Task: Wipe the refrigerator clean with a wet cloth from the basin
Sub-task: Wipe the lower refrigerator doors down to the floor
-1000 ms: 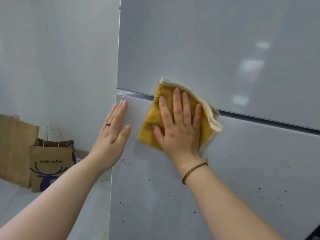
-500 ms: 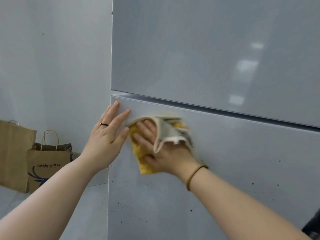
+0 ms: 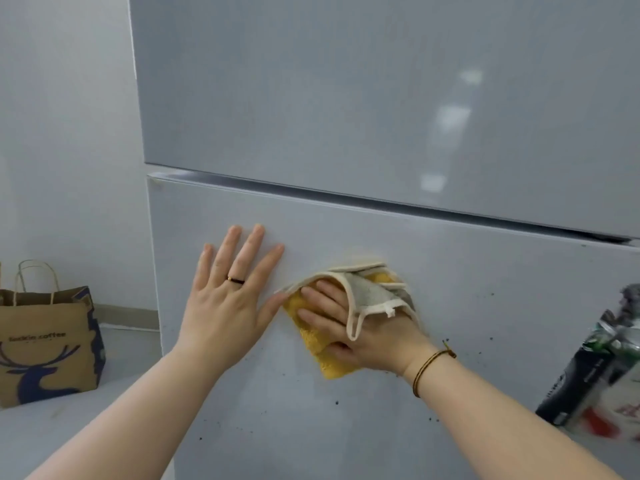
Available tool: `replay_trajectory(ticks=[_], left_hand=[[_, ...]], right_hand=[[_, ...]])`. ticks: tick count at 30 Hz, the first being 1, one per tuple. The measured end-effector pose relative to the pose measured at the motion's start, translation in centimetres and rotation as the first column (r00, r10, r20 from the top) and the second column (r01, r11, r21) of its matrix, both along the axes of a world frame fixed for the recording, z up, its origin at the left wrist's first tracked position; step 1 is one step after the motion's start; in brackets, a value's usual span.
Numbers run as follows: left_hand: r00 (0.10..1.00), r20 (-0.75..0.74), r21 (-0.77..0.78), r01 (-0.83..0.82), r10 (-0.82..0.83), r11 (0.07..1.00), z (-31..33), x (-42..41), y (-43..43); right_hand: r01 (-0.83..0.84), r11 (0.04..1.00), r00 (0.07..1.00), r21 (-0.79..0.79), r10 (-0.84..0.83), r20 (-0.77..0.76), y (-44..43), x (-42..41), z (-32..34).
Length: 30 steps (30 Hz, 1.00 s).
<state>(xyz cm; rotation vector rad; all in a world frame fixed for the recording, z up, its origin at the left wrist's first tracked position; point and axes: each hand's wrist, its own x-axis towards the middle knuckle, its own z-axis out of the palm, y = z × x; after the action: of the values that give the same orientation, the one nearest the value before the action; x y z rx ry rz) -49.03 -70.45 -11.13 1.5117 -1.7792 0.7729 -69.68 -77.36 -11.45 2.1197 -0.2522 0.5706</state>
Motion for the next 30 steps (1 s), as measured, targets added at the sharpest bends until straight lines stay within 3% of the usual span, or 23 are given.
replay_trajectory(ticks=[3, 6, 8, 11, 14, 18, 20, 22, 26, 28, 30], left_hand=[[0.998, -0.033, -0.039, -0.047, 0.046, 0.998, -0.1, -1.1, 0.1], [0.992, -0.090, -0.068, -0.090, 0.084, 0.994, -0.6, -2.4, -0.2], [0.988, -0.109, -0.082, -0.118, 0.108, 0.990, -0.7, -3.0, -0.5], [0.990, -0.121, -0.136, -0.093, 0.076, 0.986, -0.8, -4.0, -0.5], [0.997, -0.028, -0.174, 0.069, -0.075, 0.982, -0.8, -6.2, -0.5], [0.996, 0.002, -0.146, 0.092, -0.092, 0.985, -1.2, -7.4, -2.0], [0.997, 0.021, -0.159, 0.074, -0.071, 0.985, -1.8, -7.4, -2.7], [0.998, -0.008, -0.165, 0.063, -0.065, 0.984, -2.2, -7.6, -2.9], [0.994, -0.095, -0.169, 0.031, -0.048, 0.985, -2.3, -8.9, -2.9], [0.993, -0.108, -0.164, 0.034, -0.052, 0.986, -2.4, -9.1, -3.0], [0.992, -0.113, -0.156, 0.041, -0.060, 0.987, -2.4, -9.2, -3.1]], right_hand=[[0.107, 0.993, 0.969, -0.045, -0.095, 0.228, -0.7, -3.8, 3.6], [0.297, 0.955, 0.727, 0.013, -0.234, 0.646, -0.6, -5.0, 1.8], [0.357, 0.932, 0.611, 0.059, -0.281, 0.740, -0.4, -4.5, -1.8], [0.360, 0.929, 0.660, 0.082, -0.316, 0.682, -0.2, -4.7, -5.8], [0.324, 0.945, 0.732, 0.045, -0.280, 0.621, -0.1, -5.7, -6.7], [0.235, 0.972, 0.841, -0.017, -0.195, 0.505, -0.3, -7.8, -3.8], [0.239, 0.971, 0.834, -0.016, -0.197, 0.515, -0.8, -9.5, -1.2], [0.295, 0.955, 0.730, 0.033, -0.248, 0.637, -1.2, -10.6, 0.2], [0.320, 0.912, 0.330, 0.259, -0.363, 0.871, -0.5, -9.5, -4.5], [0.278, 0.901, 0.269, 0.332, -0.405, 0.874, 0.2, -8.1, -7.7], [0.256, 0.899, 0.281, 0.355, -0.421, 0.863, 0.4, -7.8, -7.8]])
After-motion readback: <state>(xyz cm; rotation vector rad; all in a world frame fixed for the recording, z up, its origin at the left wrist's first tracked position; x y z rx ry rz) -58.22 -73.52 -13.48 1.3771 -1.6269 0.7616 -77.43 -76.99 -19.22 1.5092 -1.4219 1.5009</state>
